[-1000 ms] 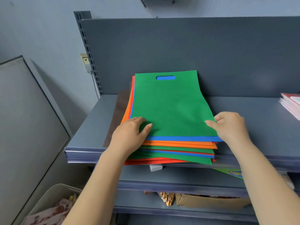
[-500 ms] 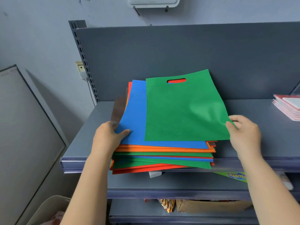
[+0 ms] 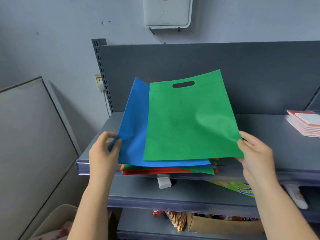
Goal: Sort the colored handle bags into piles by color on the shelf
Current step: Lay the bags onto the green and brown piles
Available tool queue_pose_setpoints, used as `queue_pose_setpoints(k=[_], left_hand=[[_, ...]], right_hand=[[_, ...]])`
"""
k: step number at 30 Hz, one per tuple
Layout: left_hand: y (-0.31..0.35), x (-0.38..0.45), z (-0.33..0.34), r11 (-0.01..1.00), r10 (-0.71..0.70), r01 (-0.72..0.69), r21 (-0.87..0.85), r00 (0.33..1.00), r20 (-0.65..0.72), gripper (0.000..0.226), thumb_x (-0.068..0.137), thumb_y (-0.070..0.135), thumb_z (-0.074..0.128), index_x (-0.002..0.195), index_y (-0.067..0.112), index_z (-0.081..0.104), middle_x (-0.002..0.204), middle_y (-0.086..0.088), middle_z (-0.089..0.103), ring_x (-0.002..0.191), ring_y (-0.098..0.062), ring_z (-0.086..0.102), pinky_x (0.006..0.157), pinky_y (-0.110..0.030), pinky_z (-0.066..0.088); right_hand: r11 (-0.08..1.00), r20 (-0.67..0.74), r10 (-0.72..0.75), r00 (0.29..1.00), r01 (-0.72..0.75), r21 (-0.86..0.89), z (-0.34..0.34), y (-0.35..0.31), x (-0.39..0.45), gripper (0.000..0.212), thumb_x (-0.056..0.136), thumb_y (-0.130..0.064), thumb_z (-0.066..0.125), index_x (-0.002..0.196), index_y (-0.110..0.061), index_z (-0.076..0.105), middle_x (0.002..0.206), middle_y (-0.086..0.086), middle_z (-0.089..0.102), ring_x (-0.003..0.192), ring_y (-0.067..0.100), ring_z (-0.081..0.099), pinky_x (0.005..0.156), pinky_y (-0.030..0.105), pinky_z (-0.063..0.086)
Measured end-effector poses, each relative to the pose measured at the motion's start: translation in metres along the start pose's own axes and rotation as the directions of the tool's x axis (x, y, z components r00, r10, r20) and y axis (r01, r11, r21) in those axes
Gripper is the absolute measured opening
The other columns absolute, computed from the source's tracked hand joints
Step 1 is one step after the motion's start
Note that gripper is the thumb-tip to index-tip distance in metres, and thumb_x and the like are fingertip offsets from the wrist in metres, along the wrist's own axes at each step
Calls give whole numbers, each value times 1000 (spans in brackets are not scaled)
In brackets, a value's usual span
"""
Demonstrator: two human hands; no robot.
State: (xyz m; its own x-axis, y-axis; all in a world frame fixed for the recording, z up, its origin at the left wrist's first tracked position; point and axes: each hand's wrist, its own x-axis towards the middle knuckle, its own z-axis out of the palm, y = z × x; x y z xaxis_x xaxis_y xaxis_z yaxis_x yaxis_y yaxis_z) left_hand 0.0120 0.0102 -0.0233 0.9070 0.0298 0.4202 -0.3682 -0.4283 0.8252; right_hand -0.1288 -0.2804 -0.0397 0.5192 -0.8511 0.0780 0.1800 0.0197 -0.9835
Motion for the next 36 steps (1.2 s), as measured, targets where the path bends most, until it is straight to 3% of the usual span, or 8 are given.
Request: queue_pose_setpoints(k=[3, 5, 11, 16, 20, 29, 36], left_hand=[[3, -28, -21, 996, -67, 60, -60, 989, -129, 6, 90, 10, 59, 87, 15, 58, 69, 8, 60, 62, -15, 54, 54, -22, 40], [4, -50, -35, 990, -120, 102, -101, 974, -192, 3, 91, 14, 59, 91, 17, 60, 76, 14, 60, 68, -6, 57, 61, -28, 45], [8, -122, -70, 963, -201, 106, -249, 897, -395, 5, 93, 14, 57, 95, 16, 61, 88, 13, 64, 71, 12, 58, 61, -4, 45], [16, -185, -109, 960, -194, 45, -277, 819, -540, 22, 93, 13, 58, 84, 33, 59, 86, 11, 66, 72, 6, 62, 61, -8, 48], [18, -233, -146, 969, -169, 7, -245, 745, -646, 24, 93, 13, 59, 82, 34, 60, 85, 8, 67, 72, 3, 63, 60, -10, 49], [36, -329, -232, 970, -191, -18, -242, 558, -808, 27, 93, 14, 59, 79, 37, 64, 86, 4, 68, 74, -5, 64, 67, -15, 52], [52, -400, -301, 979, -183, -15, -203, 378, -908, 14, 93, 16, 58, 84, 27, 59, 80, 1, 67, 66, -5, 65, 60, -17, 53]], right_hand=[[989, 64, 71, 995, -79, 122, -8, -8, -16, 37, 96, 3, 43, 103, -22, 69, 99, -3, 72, 83, 7, 69, 60, 22, 55], [978, 136, 109, 985, -132, 165, -12, -13, -29, 40, 97, 3, 42, 96, -26, 70, 97, -4, 73, 84, 7, 70, 59, 20, 56], [935, 333, 215, 918, -291, 200, -16, -17, -71, 39, 98, 2, 40, 98, -25, 69, 91, -10, 74, 84, 6, 70, 66, 22, 58], [891, 475, 257, 842, -397, 221, -21, -12, -114, 37, 98, 2, 38, 100, -21, 67, 84, -11, 75, 76, 4, 71, 59, 19, 56], [852, 553, 288, 782, -472, 225, -25, -5, -150, 35, 97, 4, 38, 107, -16, 65, 84, -8, 75, 76, 6, 71, 58, 19, 56], [774, 722, 363, 589, -622, 118, -16, -5, -236, 35, 98, 2, 38, 105, -18, 66, 91, -5, 74, 76, 10, 71, 58, 21, 57], [748, 850, 349, 395, -663, 1, 13, -14, -318, 37, 98, 3, 36, 95, -21, 64, 75, -11, 73, 65, 5, 70, 54, 18, 56]])
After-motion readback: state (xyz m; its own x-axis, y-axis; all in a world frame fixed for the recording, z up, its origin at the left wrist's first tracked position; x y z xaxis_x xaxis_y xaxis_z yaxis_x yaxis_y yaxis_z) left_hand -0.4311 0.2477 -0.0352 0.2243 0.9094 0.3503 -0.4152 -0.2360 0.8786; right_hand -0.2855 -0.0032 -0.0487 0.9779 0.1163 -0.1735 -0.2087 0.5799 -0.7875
